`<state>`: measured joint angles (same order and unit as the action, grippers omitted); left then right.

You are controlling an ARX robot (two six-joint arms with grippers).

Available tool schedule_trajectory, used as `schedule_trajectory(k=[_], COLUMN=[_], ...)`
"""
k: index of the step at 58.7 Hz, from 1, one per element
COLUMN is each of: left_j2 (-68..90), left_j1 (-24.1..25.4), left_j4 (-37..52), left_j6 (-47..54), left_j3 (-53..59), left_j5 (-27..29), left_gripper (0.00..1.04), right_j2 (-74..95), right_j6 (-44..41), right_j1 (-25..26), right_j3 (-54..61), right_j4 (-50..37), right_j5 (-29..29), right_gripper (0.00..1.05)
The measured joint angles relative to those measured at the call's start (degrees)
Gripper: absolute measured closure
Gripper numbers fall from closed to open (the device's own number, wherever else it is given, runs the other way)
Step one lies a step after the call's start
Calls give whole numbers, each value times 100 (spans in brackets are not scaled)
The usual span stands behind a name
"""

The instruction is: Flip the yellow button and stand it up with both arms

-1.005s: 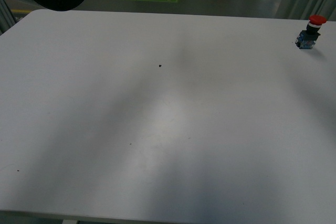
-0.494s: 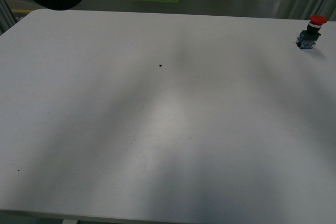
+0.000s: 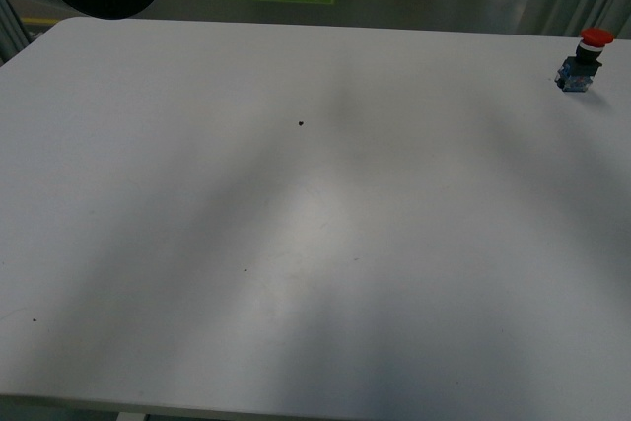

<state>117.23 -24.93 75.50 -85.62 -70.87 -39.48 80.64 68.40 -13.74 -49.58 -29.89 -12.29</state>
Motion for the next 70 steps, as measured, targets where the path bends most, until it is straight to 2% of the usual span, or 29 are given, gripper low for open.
schedule_trajectory(k=[5, 22, 25, 47, 68, 70], left_j2=[0, 0, 0, 0, 0, 0], left_j1=[0, 0, 0, 4, 0, 0], left_j4=[0, 0, 0, 0, 0, 0], left_j6=[0, 0, 0, 0, 2, 4], left_j3=[0, -13, -15, -20, -24, -24], left_j5=[0, 11, 24, 44, 11, 7], left_gripper=[71, 71, 71, 70, 8, 5], right_j2=[7, 79, 96, 164, 168, 168], right_j6=[0, -22, -48, -63, -37, -37], right_j1=[4, 4, 0, -52, -59, -55], right_j3=[-2, -44, -52, -63, -24, -13], right_j4=[0, 0, -2, -162, -365, -367], right_j5=[-2, -35, -33, 17, -4, -7], right_gripper=[9, 58, 63, 66, 66, 66])
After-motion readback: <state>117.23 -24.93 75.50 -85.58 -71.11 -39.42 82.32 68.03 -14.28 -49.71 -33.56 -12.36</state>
